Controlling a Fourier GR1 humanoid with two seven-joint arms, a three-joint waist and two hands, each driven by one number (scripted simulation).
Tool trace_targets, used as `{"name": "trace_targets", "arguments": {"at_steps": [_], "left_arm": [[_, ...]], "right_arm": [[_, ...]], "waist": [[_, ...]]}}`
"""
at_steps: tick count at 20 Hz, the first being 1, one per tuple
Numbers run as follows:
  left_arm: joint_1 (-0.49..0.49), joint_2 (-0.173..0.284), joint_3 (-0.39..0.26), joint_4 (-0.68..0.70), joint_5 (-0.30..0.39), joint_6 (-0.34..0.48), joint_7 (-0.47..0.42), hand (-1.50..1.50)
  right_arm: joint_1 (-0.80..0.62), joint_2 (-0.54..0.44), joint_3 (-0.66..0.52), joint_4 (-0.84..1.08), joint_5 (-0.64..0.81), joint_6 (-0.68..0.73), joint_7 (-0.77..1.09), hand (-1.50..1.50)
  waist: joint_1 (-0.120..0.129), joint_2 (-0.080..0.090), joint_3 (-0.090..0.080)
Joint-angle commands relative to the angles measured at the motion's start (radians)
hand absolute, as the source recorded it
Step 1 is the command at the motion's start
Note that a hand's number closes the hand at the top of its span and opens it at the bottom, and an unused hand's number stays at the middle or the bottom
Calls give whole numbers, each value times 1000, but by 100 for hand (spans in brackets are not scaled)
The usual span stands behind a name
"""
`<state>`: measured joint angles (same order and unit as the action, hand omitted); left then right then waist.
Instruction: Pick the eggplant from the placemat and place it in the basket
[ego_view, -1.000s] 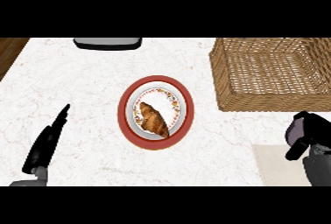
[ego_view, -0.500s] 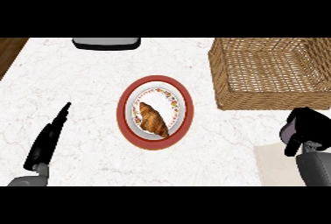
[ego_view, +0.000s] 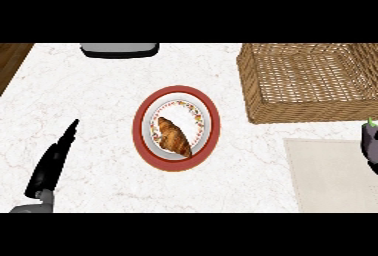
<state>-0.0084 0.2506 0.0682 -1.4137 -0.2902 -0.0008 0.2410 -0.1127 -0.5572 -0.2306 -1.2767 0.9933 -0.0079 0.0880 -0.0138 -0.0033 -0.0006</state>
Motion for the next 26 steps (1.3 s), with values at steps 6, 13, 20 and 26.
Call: {"name": "trace_targets", "arguments": {"at_steps": [6, 13, 20, 26], "left_arm": [[7, -2, 2, -10, -11, 4, 10, 0], [50, -10, -3, -54, -18, 2, -4, 0], [-22, 3, 24, 37, -16, -10, -20, 0], [-66, 10, 30, 34, -15, -30, 1, 0]], "right_arm": [[-71, -217, -280, 57, -287, -1, -340, 150], [-40, -320, -391, -135, -408, 168, -311, 150], [-124, -410, -493, -199, -639, 444, -226, 150], [-303, -435, -390, -195, -707, 520, -24, 150]], "waist": [[11, 1, 1], [8, -1, 0], [3, 0, -1], [21, 4, 0]]}}
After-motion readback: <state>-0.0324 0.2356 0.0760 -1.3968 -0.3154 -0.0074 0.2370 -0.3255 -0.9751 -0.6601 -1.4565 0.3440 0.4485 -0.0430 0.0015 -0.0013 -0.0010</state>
